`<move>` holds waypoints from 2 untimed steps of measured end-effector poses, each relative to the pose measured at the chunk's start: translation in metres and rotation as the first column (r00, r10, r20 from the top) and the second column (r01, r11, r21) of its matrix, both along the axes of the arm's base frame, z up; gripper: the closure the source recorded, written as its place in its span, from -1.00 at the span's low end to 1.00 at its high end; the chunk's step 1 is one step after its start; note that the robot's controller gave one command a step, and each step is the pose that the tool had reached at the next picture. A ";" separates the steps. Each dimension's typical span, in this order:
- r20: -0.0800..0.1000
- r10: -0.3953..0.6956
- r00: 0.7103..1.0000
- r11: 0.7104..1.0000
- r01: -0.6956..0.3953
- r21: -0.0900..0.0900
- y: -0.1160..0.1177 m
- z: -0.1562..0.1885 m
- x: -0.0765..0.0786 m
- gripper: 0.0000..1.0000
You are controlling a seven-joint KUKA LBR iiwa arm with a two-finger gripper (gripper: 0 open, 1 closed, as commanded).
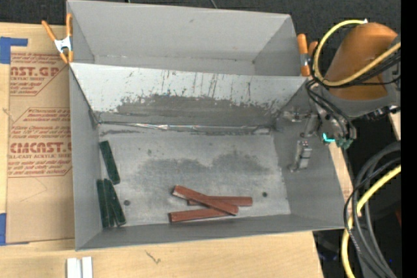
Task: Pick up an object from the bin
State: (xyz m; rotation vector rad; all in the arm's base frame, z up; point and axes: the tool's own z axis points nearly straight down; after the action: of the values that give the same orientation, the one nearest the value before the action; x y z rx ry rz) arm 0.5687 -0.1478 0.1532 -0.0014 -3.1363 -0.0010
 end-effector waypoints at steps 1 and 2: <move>0.007 0.001 1.000 1.000 -0.001 -0.002 0.000 0.004 0.002 -1.00; 0.012 0.033 0.999 0.999 -0.033 -0.004 0.049 -0.047 -0.026 -1.00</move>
Offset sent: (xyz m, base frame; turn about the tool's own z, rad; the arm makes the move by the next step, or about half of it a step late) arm -0.0465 0.0854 -0.0832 -0.0599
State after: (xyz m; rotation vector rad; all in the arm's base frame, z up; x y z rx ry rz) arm 0.5423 -0.0984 0.1061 0.0506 -3.1483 0.0048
